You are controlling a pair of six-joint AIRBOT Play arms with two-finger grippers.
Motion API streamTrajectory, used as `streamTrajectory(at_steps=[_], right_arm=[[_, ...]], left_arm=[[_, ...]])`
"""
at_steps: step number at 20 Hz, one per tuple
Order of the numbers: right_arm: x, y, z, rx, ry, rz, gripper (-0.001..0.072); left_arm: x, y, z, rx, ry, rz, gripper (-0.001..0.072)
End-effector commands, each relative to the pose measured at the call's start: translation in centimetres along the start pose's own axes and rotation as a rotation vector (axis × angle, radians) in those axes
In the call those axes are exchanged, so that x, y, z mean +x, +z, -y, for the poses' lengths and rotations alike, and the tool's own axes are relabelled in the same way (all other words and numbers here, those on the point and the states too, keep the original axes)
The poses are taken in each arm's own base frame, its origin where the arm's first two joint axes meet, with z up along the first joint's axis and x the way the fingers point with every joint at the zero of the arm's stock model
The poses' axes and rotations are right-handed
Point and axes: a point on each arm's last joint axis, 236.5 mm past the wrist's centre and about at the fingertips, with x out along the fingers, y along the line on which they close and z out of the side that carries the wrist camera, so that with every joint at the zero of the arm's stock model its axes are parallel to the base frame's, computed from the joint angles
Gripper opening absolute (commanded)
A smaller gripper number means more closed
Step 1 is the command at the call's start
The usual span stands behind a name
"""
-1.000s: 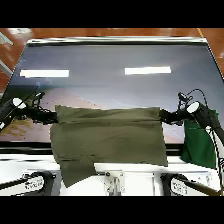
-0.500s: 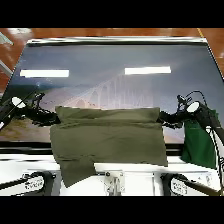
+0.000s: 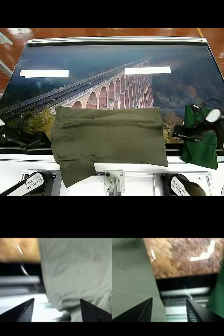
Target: Fold the shirts.
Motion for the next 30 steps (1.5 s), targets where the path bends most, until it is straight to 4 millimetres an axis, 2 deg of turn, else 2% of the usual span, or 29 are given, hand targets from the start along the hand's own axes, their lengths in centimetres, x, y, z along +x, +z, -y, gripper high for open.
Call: streamTrajectory(at_steps=[1,6,10,16,18,19,20,22,23,24,26,27,29,30], right_arm=[[-1.1,-1.6,0.8,0.066,0.048,0.067,0.0541],[-1.1,-1.7,1.0,0.073,0.045,0.083,0.054],[-1.1,-1.2,1.2,0.074,0.037,0.107,0.054],[-1.1,-0.9,1.3,0.091,0.036,0.117,0.054],[-1.1,-0.9,1.2,0.098,0.036,0.116,0.054],[-1.1,-0.9,1.2,0.103,0.037,0.116,0.054],[-1.1,-0.9,1.1,0.108,0.043,0.116,0.054],[-1.2,-0.9,0.8,0.114,0.058,0.118,0.054],[-1.2,-0.8,0.7,0.116,0.062,0.119,0.054],[-1.2,-0.8,0.6,0.117,0.065,0.118,0.054],[-1.2,-1.1,0.5,0.117,0.07,0.108,0.054],[-1.1,-1.2,0.4,0.117,0.071,0.104,0.054],[-1.1,-1.3,0.4,0.119,0.072,0.098,0.054],[-1.1,-1.4,0.4,0.119,0.073,0.094,0.054]], left_arm=[[2.2,-4.3,0.1,-0.065,-0.078,-0.085,0.067],[4.5,-6.5,1.4,0.013,-0.063,-0.179,0.0669],[5.9,-7.1,2.2,0.054,-0.051,-0.23,0.0667],[7.1,-8.0,2.2,0.024,-0.058,-0.321,0.0657],[7.3,-7.6,2.1,0.008,-0.046,-0.313,0.0646],[7.4,-7.2,2.0,-0.002,-0.038,-0.298,0.061],[7.5,-6.9,1.9,-0.016,-0.031,-0.283,0.0528],[7.6,-6.2,1.7,-0.044,-0.015,-0.255,0.0485],[7.7,-5.8,1.7,-0.055,-0.015,-0.238,0.0425],[7.8,-5.3,1.9,-0.069,-0.022,-0.218,0.0409],[8.0,-5.2,2.3,-0.045,-0.03,-0.213,0.0304],[8.2,-5.3,2.6,-0.025,-0.028,-0.22,0.03],[8.6,-5.7,3.4,0.03,-0.026,-0.245,0.013],[8.8,-5.9,3.7,0.055,-0.024,-0.257,0.0097]])
